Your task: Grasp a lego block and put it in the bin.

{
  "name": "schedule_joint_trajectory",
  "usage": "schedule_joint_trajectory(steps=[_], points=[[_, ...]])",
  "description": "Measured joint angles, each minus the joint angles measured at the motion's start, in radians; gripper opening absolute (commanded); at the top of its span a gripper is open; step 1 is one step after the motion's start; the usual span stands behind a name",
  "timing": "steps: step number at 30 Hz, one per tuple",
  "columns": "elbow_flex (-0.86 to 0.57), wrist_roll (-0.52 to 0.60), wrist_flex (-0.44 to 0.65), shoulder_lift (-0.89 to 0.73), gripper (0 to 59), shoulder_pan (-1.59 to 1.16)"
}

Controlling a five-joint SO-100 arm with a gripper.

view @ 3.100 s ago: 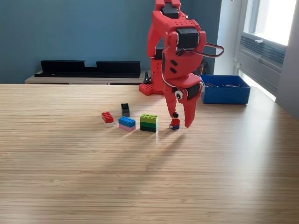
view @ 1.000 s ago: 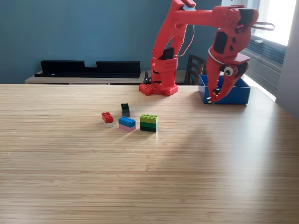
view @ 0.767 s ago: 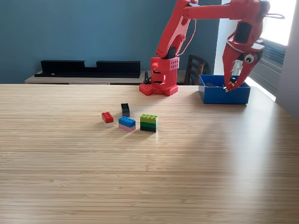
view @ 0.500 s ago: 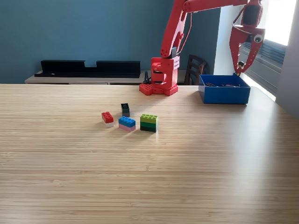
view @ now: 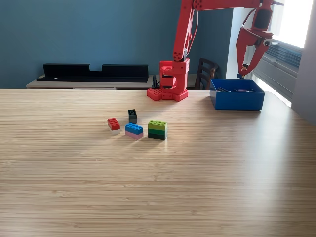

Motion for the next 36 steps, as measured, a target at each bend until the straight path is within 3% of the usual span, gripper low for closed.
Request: schedule_joint_trajectory(steps=[4, 9, 12, 16, 29, 36], points=[[0.021, -0.025, 0.000, 0.000, 26.4, -0.018], [0.023, -0.031, 0.000, 0.000, 25.9, -0.023], [0.023, -0.031, 0.000, 0.000, 21.8, -0.023], [0.023, -0.017, 0.000, 0.002, 0.1, -0.020], [0.023, 0.025, 0.000, 0.006, 0.1, 0.433], [-0.012, 0.003, 0.000, 0.008, 0.1, 0.945]])
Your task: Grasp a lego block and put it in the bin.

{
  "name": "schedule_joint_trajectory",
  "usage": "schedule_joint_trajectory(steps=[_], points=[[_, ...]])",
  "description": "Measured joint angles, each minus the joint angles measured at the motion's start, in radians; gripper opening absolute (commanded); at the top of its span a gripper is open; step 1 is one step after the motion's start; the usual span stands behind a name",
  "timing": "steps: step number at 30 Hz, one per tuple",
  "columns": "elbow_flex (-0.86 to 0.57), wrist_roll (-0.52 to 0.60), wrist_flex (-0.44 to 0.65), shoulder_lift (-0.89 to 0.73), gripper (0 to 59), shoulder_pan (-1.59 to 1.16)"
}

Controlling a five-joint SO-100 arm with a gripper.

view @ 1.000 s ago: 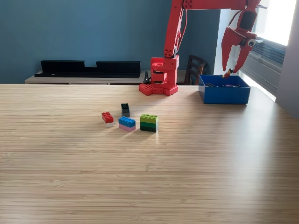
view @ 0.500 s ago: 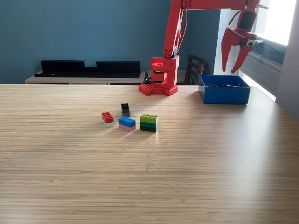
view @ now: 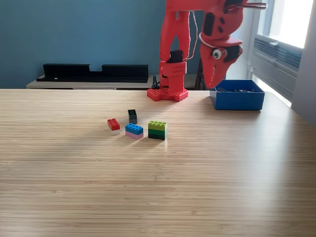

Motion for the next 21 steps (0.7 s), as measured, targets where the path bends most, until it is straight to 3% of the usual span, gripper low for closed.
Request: schedule_joint_trajectory(steps=[7, 21], points=[[-0.003, -0.049, -0.017, 0.000, 0.1, 0.288], [-0.003, -0.078, -0.028, 0.000, 0.1, 0.402]])
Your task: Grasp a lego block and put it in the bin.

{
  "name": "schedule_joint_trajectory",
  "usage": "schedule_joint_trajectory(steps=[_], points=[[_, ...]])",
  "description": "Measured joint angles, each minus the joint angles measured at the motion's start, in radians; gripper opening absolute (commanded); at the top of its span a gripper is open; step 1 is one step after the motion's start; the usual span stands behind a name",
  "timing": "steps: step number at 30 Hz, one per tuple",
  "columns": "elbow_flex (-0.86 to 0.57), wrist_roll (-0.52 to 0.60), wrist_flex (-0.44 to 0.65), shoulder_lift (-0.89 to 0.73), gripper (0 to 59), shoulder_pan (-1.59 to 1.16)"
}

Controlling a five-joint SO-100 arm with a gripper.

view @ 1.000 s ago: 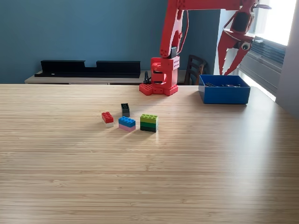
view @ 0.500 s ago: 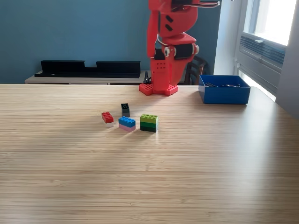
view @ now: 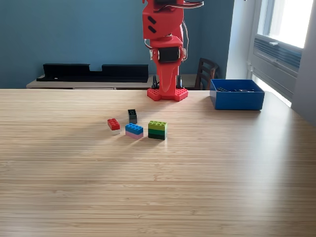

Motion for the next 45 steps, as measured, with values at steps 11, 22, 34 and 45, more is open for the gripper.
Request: schedule_joint_trajectory(steps=[11, 22, 34, 45], points=[[0.000, -0.005, 0.000, 0.000, 0.1, 0.017], [0.000, 0.023, -0.060, 0.000, 0.1, 0.063], [0.044, 0.129, -0.333, 0.000, 5.2, 0.201], [0.199, 0.272, -0.482, 0.000, 26.2, 0.225]])
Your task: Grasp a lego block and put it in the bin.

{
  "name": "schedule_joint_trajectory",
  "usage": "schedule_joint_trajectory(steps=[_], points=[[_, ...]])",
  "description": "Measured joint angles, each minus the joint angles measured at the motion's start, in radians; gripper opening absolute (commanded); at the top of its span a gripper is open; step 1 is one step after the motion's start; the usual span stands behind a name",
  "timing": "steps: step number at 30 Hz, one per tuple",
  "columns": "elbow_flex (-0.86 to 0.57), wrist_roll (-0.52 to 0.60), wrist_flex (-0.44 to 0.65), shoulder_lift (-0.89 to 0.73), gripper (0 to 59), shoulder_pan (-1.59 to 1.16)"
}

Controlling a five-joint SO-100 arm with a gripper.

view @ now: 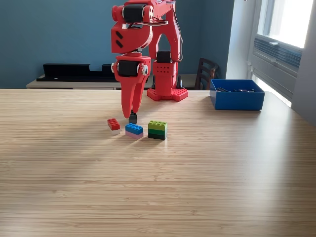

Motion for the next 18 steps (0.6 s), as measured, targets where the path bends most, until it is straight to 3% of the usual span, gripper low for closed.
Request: schedule_joint_trajectory(steps=[9, 18], points=[[0.011, 0.152, 0.014, 0.000, 20.5, 0.000], [0.037, 0.227, 0.015, 0.000, 19.7, 0.000]])
